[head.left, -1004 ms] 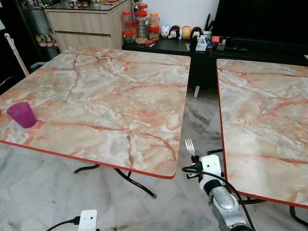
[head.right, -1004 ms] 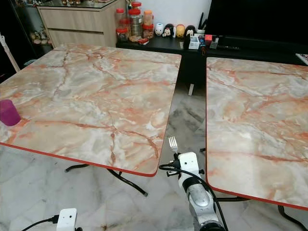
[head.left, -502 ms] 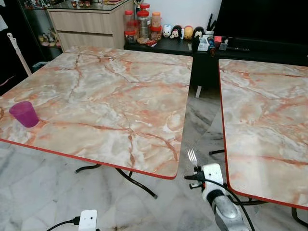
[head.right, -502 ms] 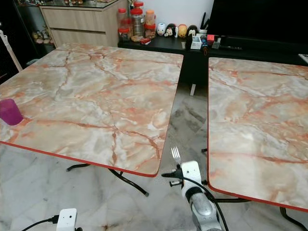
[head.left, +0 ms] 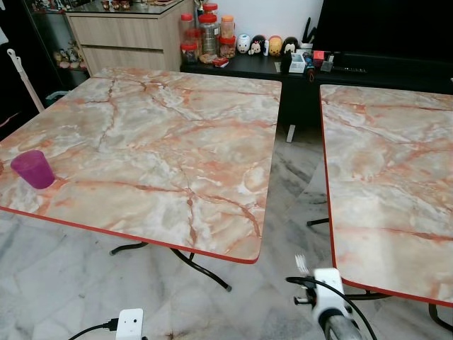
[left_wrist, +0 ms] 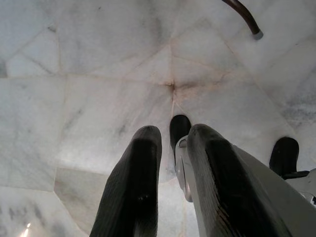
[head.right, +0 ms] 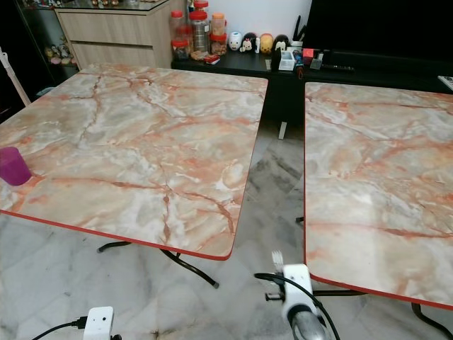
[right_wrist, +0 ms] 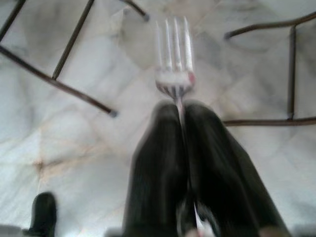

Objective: Setting the table

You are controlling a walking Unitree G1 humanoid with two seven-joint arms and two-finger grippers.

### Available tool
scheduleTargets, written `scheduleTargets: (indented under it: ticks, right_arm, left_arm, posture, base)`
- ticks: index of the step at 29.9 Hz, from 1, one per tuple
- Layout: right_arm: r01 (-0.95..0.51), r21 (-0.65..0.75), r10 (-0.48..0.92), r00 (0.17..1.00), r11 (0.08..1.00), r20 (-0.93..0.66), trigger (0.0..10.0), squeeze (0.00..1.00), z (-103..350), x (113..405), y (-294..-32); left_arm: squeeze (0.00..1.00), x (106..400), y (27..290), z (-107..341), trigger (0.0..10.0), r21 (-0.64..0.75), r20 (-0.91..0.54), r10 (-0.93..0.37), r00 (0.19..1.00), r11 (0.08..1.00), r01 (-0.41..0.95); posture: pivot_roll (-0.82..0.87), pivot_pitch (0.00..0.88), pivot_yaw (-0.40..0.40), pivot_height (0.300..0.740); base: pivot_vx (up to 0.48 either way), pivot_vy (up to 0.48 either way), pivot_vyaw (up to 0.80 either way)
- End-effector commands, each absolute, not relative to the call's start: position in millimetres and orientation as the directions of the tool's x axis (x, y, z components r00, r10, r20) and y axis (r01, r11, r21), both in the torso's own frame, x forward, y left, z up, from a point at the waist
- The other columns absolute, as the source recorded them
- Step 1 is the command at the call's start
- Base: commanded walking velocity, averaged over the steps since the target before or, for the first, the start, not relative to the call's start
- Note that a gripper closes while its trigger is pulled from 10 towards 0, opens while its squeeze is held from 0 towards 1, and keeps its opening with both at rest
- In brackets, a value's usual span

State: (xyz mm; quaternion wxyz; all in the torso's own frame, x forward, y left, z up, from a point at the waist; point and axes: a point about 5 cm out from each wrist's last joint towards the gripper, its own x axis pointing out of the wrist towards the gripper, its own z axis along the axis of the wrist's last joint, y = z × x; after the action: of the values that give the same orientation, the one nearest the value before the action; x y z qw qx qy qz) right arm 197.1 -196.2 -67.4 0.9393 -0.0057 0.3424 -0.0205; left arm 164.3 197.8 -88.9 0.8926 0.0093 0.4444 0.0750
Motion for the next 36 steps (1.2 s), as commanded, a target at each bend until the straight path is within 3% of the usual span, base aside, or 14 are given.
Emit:
scheduleTargets:
  ticks: [1, 4, 7, 27, 36]
  right_arm:
    - [0.122, -0.021, -0.102, 0.708, 0.992, -0.699, 10.0, 0.00, -76, 181, -206]
    - [0.167, -0.040, -0.138, 0.633, 0.985, -0.762, 10.0, 0.00, -88, 156, -212]
    - [0.173, -0.040, -0.141, 0.627, 0.984, -0.766, 10.0, 0.00, -89, 151, -214]
    - [0.172, -0.034, -0.140, 0.652, 0.984, -0.745, 10.0, 0.00, -77, 186, -208]
    - [0.162, -0.034, -0.132, 0.643, 0.986, -0.755, 10.0, 0.00, -76, 189, -206]
  left_arm:
    - [0.00, 163, 197, -90, 10.0, 0.088, -0.801, 0.136, 0.583, 0.990, -0.111]
    - [0.00, 163, 197, -90, 10.0, 0.087, -0.800, 0.136, 0.584, 0.990, -0.112]
    - [0.00, 162, 197, -90, 10.0, 0.088, -0.800, 0.138, 0.583, 0.990, -0.113]
    - [0.00, 162, 194, -91, 10.0, 0.087, -0.807, 0.118, 0.578, 0.993, -0.080]
    - [0.00, 161, 189, -92, 10.0, 0.086, -0.811, 0.113, 0.574, 0.994, -0.075]
  posture:
    - [-0.02, 0.000, 0.006, 0.732]
    - [-0.02, 0.000, 0.005, 0.732]
    - [-0.02, 0.000, 0.008, 0.732]
    - [-0.02, 0.000, 0.007, 0.732]
    - [-0.03, 0.000, -0.005, 0.732]
  base:
    - [0.000, 0.000, 0.00]
    - [0.000, 0.000, 0.00]
    - [0.000, 0.000, 0.00]
    - [0.000, 0.000, 0.00]
    - [0.000, -0.456, 0.00]
